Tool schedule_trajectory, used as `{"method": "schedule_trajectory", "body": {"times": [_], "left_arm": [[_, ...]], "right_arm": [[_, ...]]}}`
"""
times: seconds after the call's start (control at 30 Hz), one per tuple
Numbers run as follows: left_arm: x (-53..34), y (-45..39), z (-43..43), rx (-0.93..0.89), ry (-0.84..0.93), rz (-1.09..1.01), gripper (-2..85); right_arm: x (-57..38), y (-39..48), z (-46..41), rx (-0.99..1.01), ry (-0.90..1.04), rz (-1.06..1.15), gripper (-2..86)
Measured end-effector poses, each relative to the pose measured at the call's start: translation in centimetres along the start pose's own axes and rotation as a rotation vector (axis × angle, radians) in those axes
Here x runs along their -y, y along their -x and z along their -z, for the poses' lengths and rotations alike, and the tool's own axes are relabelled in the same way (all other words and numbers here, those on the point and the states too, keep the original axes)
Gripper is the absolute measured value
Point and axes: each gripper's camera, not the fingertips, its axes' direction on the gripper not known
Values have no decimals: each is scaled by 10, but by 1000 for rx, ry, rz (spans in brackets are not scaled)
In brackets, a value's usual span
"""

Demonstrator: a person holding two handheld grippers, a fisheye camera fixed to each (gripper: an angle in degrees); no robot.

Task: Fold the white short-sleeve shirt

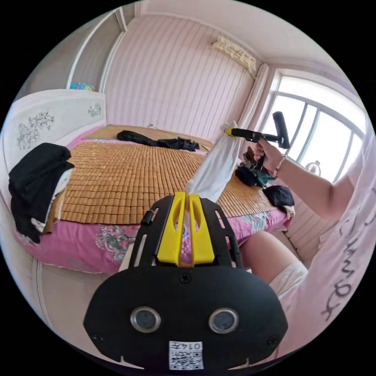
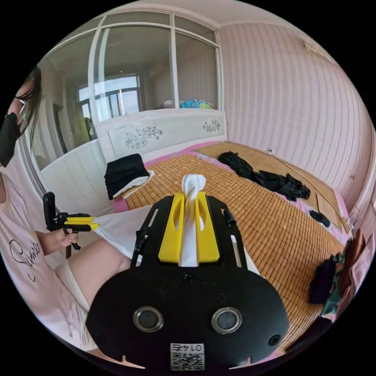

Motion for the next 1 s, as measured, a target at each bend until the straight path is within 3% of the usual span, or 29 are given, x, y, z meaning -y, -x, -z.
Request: {"method": "schedule_trajectory", "body": {"times": [0.13,0.27,0.37,0.43,0.5,0.57,0.73,0.87,1.0], "left_arm": [[13,37,114,128,-154,76,-8],[43,86,212,550,-297,84,5],[70,168,261,665,-326,288,50],[71,227,276,633,-286,456,71],[60,270,283,639,-205,558,81],[32,289,294,744,-103,603,82],[-47,247,311,679,-98,531,62],[-105,200,295,568,-61,521,52],[-110,186,271,558,-14,465,51]], "right_arm": [[87,47,-30,139,-32,135,38],[223,125,-119,318,0,235,49],[305,184,-211,266,74,204,68],[322,206,-271,193,220,144,77],[303,216,-321,99,416,59,84],[271,211,-323,151,379,62,84],[134,150,-261,251,258,67,82],[9,93,-210,137,387,-24,85],[6,69,-206,80,445,-26,101]]}}
